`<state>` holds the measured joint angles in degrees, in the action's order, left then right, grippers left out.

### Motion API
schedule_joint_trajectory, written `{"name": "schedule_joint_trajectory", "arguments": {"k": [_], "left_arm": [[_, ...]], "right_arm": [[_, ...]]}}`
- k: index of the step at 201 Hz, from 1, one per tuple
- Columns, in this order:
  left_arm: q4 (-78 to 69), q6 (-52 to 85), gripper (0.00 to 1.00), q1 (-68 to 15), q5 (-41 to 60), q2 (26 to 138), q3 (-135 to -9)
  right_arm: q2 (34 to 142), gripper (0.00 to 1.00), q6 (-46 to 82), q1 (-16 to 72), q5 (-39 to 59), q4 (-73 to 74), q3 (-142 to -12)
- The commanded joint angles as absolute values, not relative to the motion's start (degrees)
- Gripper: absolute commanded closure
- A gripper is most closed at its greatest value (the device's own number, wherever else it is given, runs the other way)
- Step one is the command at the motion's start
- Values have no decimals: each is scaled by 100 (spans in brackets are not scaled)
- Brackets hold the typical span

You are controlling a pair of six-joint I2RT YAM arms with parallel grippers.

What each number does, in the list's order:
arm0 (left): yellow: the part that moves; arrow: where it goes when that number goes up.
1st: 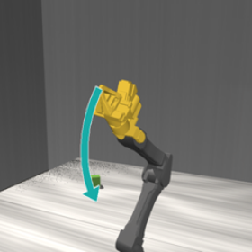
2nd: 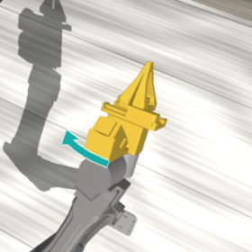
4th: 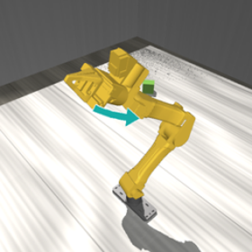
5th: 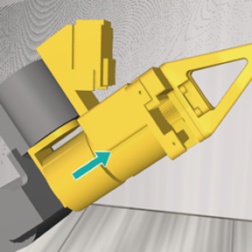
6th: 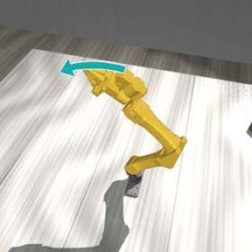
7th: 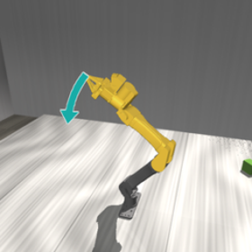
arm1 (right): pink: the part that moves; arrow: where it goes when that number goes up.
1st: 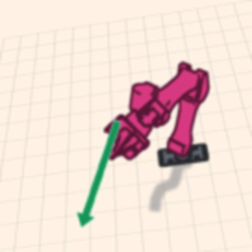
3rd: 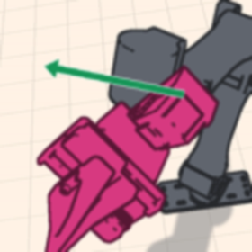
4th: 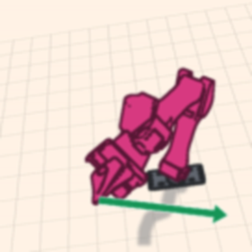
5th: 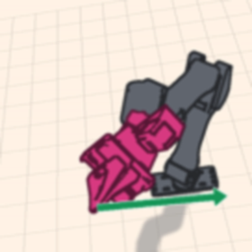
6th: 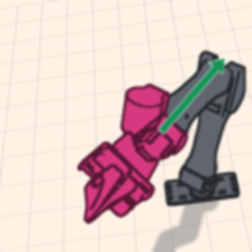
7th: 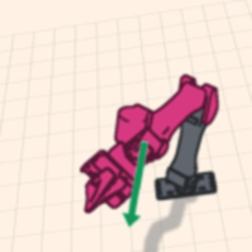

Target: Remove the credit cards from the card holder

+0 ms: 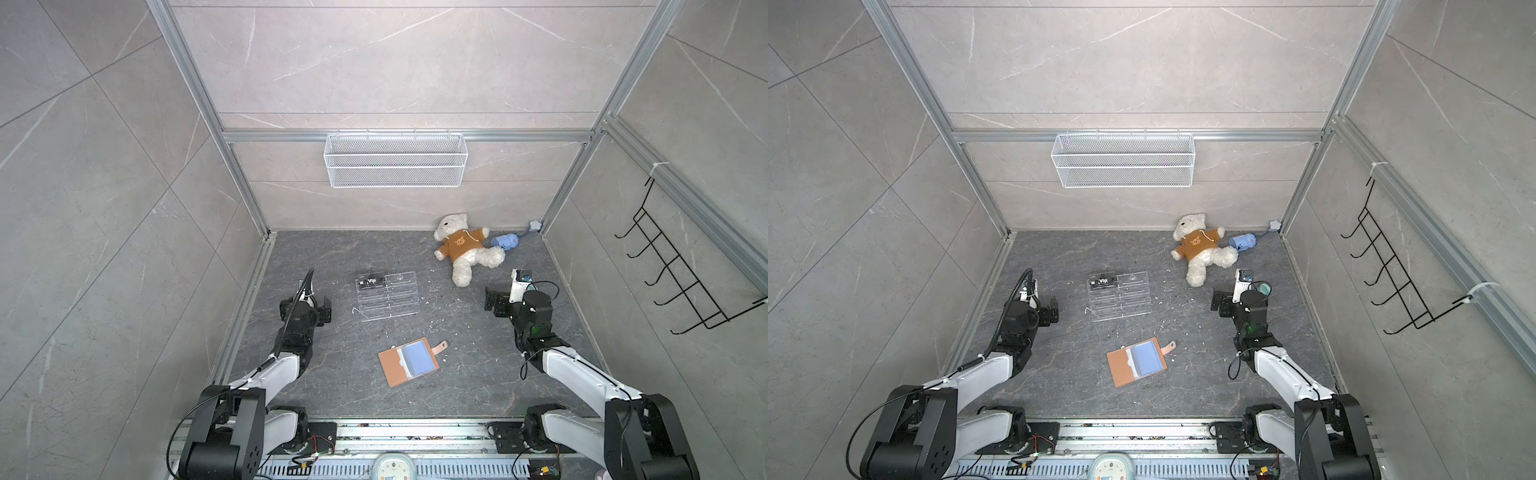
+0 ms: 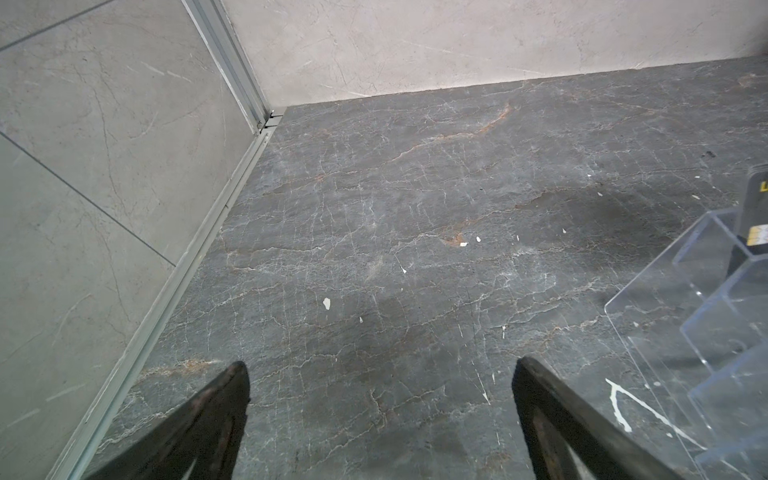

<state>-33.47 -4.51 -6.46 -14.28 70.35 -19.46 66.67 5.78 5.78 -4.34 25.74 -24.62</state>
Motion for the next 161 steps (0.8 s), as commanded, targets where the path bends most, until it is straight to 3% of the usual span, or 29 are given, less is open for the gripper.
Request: {"name": "schedule_joint_trajectory", "arguments": {"k": [1, 161], "left_arm": [[-3972, -505, 1, -539, -1215, 7277, -1925], [-5176, -280, 0, 75, -86, 8310, -1755]], "right_arm": [[6859, 0, 598, 492, -321, 2934, -2371], [7476, 0, 449, 58, -134, 4262, -1968]]}}
